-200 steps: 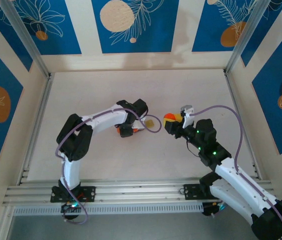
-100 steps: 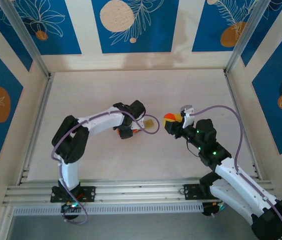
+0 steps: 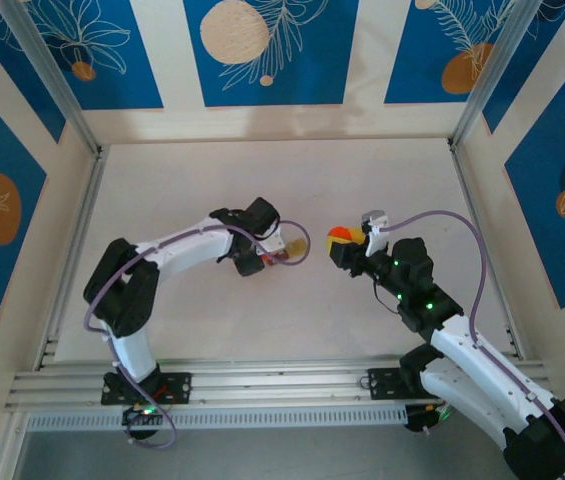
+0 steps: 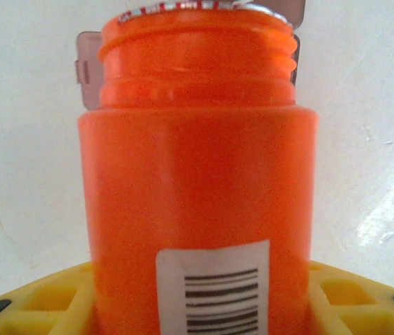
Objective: Sort the pills into containers
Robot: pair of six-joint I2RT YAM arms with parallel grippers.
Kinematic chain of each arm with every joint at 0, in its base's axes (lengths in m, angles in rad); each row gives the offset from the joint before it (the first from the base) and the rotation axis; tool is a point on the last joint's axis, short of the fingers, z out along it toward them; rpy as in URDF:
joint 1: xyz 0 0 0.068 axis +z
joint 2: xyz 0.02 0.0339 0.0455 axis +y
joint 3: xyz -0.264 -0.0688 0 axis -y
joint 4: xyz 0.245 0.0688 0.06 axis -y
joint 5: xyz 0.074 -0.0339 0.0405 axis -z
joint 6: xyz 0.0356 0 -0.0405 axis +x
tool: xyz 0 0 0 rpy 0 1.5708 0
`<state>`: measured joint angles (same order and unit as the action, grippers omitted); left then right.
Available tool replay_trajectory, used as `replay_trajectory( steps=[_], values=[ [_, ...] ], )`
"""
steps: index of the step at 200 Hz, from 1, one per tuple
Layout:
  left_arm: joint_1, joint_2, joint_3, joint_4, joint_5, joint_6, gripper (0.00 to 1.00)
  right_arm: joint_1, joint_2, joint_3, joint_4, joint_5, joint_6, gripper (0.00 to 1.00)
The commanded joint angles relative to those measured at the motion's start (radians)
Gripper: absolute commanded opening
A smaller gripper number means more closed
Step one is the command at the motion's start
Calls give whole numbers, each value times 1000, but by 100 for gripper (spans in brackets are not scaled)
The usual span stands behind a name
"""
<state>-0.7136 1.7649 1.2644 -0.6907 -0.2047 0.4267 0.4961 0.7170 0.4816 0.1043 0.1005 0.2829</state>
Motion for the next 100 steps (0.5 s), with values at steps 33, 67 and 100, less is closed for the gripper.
replay_trajectory(
  steps=[33,67,100],
  values=[
    [26,-214,-217,369,176,-123,0,-2,13,-7,24,-6,-3,0],
    [32,-452,-532,922,322,-233,0,-3,18,-7,23,-2,-4,0],
    [35,-586,-742,1350,337,-266,0,-4,19,-8,23,0,-7,0]
  ],
)
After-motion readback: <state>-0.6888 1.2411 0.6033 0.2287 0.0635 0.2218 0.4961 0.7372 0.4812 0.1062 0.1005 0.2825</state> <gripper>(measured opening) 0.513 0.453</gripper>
